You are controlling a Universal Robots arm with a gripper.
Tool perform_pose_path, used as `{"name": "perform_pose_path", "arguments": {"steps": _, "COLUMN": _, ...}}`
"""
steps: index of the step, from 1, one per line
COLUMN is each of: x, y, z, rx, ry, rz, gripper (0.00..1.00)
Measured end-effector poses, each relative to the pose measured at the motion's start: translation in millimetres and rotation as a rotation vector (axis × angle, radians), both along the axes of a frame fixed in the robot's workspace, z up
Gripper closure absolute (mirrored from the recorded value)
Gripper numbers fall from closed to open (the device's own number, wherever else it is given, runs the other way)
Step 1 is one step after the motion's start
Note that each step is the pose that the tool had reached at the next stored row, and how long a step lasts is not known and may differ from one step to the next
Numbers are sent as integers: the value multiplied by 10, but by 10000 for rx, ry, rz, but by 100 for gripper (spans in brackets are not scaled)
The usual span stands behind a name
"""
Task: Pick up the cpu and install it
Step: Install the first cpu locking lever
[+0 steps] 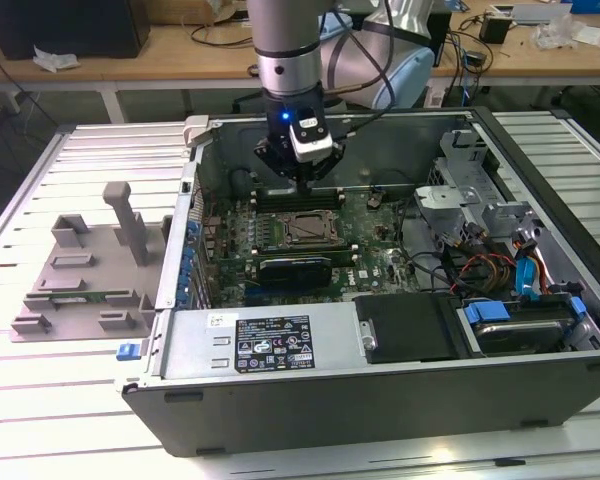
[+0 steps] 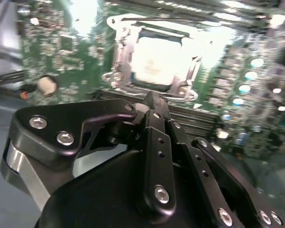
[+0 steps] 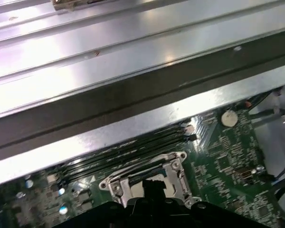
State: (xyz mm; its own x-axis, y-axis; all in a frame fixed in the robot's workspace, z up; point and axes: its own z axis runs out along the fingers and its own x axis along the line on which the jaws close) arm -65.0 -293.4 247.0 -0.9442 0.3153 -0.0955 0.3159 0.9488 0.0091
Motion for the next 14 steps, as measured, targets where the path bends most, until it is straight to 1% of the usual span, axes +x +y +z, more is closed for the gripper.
{"name": "perform_pose_path", "arguments": {"steps": 1, "x": 11, "y": -3, "z": 0, "rx": -102, "ry": 294, "rz": -1, "gripper": 89}}
{"name": "perform_pose_path", "arguments": {"steps": 2, "x": 26, "y": -5, "z": -1, "rx": -159, "ry": 602, "rz": -1, "gripper": 89}}
{"name": "perform_pose_path", "arguments": {"steps": 3, "x": 32, "y": -5, "z": 0, "rx": -161, "ry": 692, "rz": 1, "gripper": 89}}
{"name": "perform_pose_path", "arguments": {"steps": 4, "x": 32, "y": -5, "z": 0, "rx": -152, "ry": 694, "rz": 0, "gripper": 89}}
{"name": "perform_pose_path", "arguments": {"steps": 5, "x": 34, "y": -9, "z": 0, "rx": -51, "ry": 693, "rz": 5, "gripper": 89}}
{"name": "perform_pose_path", "arguments": {"steps": 6, "x": 39, "y": -21, "z": -1, "rx": -12, "ry": 692, "rz": 8, "gripper": 89}}
{"name": "perform_pose_path", "arguments": {"steps": 8, "x": 60, "y": -53, "z": -3, "rx": 2, "ry": 700, "rz": 7, "gripper": 89}}
{"name": "perform_pose_path", "arguments": {"steps": 10, "x": 100, "y": -97, "z": -3, "rx": 2, "ry": 733, "rz": 10, "gripper": 89}}
{"name": "perform_pose_path", "arguments": {"steps": 11, "x": 126, "y": -131, "z": -4, "rx": 3, "ry": 756, "rz": 7, "gripper": 89}}
{"name": "perform_pose_path", "arguments": {"steps": 14, "x": 169, "y": -207, "z": -5, "rx": 3, "ry": 793, "rz": 10, "gripper": 89}}
